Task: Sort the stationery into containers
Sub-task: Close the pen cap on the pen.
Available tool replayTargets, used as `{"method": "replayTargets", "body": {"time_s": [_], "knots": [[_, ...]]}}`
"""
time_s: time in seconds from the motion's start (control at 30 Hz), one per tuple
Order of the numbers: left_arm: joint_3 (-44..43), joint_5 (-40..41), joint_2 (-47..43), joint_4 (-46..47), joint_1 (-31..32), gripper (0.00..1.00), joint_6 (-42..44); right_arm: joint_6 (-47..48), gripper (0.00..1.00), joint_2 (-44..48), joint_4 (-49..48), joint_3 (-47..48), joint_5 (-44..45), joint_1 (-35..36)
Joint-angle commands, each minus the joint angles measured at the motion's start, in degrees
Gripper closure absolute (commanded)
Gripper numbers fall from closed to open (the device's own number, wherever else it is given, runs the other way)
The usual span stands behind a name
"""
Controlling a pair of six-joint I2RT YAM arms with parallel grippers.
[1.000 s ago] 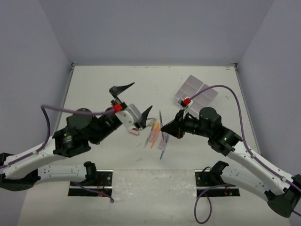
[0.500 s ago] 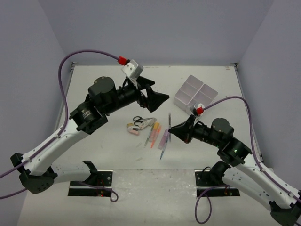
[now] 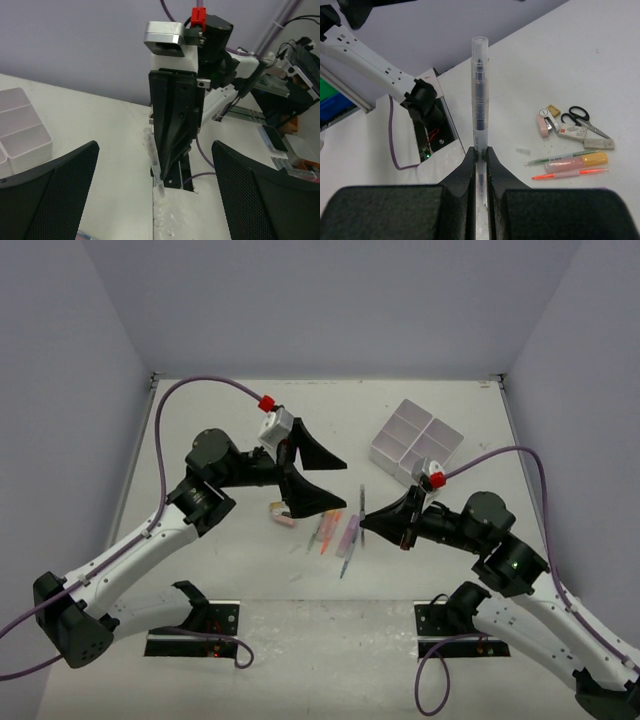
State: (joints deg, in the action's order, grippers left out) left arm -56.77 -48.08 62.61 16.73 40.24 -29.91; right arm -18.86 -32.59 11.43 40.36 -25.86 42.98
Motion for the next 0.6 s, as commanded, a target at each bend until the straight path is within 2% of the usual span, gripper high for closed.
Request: {"method": "replayTargets", "body": {"time_s": [0.0, 0.13, 0.3, 0.57], "knots": [[-0.3, -2.8, -1.4, 5.6, 4.3, 0.03, 1.3, 1.6, 1.0, -2.0, -0.4, 4.5, -1.8, -0.3], [-0.7, 1.1, -0.4, 2.5, 5.4, 0.03, 3.4, 1.5, 1.0, -2.9, -0.8, 5.7, -3.0, -0.3], [-0.6, 5.1, 1.8, 1.7, 5.4, 0.09, 2.7, 1.5, 1.0, -3.0, -1.3, 6.9, -3.5, -0.3], [-0.5, 4.7, 4.0, 3.4, 5.5, 0.23, 0.8, 1.5, 1.0, -4.6, -1.8, 7.7, -2.7, -0.3]]}}
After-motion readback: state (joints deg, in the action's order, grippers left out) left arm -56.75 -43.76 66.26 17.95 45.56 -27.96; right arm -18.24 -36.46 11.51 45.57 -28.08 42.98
